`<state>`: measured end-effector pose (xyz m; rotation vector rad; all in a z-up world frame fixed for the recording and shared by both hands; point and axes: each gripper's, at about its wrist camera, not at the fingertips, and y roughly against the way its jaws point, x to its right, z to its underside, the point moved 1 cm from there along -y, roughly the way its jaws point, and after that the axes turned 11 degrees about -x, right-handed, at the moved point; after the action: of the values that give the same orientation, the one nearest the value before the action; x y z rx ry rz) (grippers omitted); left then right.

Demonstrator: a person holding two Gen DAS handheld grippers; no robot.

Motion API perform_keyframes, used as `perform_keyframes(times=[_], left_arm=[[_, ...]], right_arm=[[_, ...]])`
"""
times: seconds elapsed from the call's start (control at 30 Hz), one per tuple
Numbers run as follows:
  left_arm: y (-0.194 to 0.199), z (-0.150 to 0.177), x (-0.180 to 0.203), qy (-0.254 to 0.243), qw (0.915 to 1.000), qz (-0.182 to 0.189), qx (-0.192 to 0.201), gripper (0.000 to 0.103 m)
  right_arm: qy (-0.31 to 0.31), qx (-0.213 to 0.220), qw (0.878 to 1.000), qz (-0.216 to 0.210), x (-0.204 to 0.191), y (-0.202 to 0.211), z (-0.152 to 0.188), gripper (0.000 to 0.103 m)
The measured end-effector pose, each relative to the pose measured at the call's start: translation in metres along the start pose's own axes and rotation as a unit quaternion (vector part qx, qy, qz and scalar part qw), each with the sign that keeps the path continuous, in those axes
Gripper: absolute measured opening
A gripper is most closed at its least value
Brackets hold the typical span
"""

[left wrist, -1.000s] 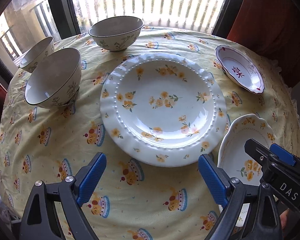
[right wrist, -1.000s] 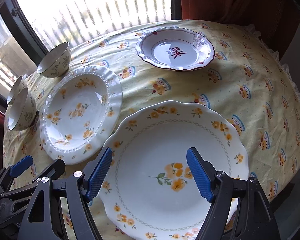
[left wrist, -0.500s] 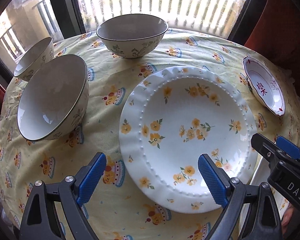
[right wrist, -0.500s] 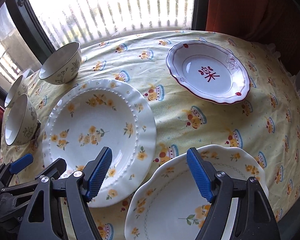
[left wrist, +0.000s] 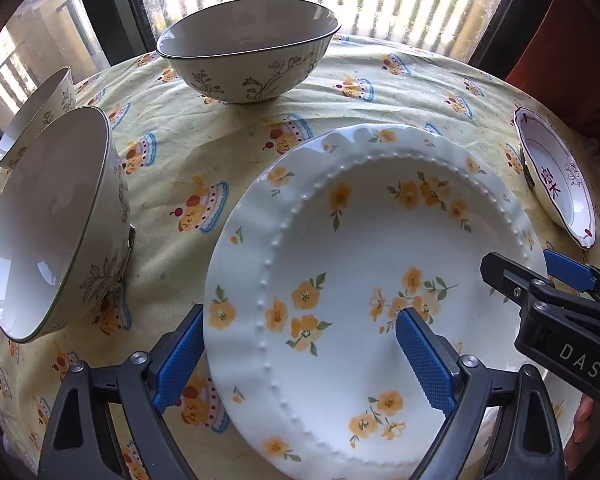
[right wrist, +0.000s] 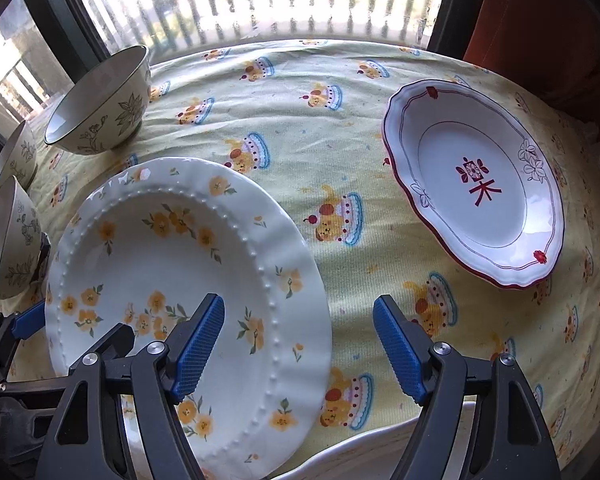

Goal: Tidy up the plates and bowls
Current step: 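Move both grippers to the dotted-rim scalloped plate and grip its rim, then lift the dotted-rim plate with both grippers and carry it over the flower plate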

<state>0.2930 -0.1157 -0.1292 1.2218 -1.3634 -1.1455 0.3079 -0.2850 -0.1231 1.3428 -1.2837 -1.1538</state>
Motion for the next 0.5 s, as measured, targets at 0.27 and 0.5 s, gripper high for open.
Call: perform_keyframes(times=[0.27, 0.5], left_arm=[[-0.003, 0.000, -0.002, -0.012, 0.9998, 0.014, -0.001, 0.086], [0.004, 0.006, -0.007, -0.030, 0.9995, -0.008, -0.004, 0.081]], right_arm=[[0.012, -0.013, 0.999, -0.031, -0.013, -0.010, -0.001, 0.066], [0.005, -0.014, 1.000, -0.019, -0.021, -0.007, 0.007, 0.065]])
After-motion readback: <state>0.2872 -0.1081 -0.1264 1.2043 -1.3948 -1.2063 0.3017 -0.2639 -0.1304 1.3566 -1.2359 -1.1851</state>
